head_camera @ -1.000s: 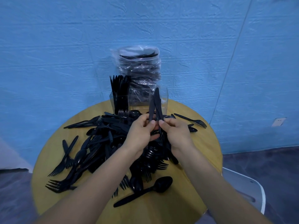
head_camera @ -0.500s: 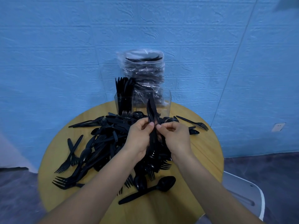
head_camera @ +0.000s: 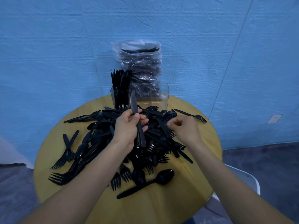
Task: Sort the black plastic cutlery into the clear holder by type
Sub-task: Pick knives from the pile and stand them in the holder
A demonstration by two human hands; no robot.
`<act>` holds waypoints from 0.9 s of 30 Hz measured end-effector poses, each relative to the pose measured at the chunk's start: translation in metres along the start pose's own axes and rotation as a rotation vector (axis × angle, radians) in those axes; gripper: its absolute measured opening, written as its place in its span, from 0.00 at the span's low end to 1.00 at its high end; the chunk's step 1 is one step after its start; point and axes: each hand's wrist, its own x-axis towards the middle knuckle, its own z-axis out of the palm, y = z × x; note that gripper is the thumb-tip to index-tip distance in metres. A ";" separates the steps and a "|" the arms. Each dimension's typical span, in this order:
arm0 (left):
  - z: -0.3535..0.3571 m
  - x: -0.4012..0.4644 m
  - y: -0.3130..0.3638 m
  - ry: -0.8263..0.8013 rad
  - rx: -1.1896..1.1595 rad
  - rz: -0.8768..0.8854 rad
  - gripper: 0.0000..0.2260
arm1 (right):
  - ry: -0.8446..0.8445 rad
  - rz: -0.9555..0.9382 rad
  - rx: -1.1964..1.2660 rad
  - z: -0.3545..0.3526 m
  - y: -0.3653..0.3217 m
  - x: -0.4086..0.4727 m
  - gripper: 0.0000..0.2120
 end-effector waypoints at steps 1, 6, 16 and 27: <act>-0.003 0.001 0.000 0.012 0.004 -0.002 0.08 | -0.020 0.017 -0.082 -0.002 0.007 0.004 0.03; -0.010 0.004 -0.006 0.022 0.071 0.009 0.09 | -0.129 -0.012 -0.421 0.012 0.018 0.006 0.11; -0.010 0.004 -0.006 -0.005 0.059 -0.034 0.09 | 0.034 -0.055 -0.340 0.017 0.006 0.007 0.10; 0.011 -0.011 -0.008 -0.055 0.093 0.006 0.08 | -0.093 0.028 0.462 0.030 -0.036 -0.012 0.08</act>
